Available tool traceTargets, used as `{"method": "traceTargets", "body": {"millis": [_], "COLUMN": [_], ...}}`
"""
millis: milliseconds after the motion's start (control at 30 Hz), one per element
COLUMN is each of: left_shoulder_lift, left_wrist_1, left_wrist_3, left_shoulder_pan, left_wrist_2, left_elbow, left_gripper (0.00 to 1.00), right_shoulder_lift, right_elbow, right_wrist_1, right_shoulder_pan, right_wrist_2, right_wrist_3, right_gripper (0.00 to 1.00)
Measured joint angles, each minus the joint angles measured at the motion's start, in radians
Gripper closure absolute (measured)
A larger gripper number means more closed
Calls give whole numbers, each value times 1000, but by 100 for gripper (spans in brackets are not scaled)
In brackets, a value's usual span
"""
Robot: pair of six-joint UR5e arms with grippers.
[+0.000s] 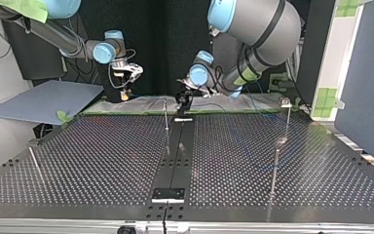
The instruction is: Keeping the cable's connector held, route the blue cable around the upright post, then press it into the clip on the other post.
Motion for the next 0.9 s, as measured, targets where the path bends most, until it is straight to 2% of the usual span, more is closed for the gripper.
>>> {"method": "traceTargets", "body": {"millis": [467, 700, 900], "left_shoulder_lift": [-1, -1, -1], "left_wrist_1": [-3, -13, -12], "left_wrist_3": [-44, -56, -54], "left_shoulder_pan": [16, 25, 37], "left_wrist_2": [42, 40, 16], "left_elbow": [45, 65, 69], "left_gripper": [100, 100, 100], "right_shoulder_lift": [0, 1, 2], "right_elbow": [-43, -71, -99], "right_wrist_1": [18, 26, 49], "right_shoulder_pan": [-9, -15, -20], "right_wrist_2": [-6, -16, -18], "right_wrist_3": [0, 0, 0], "right_gripper": [100, 100, 100]}}
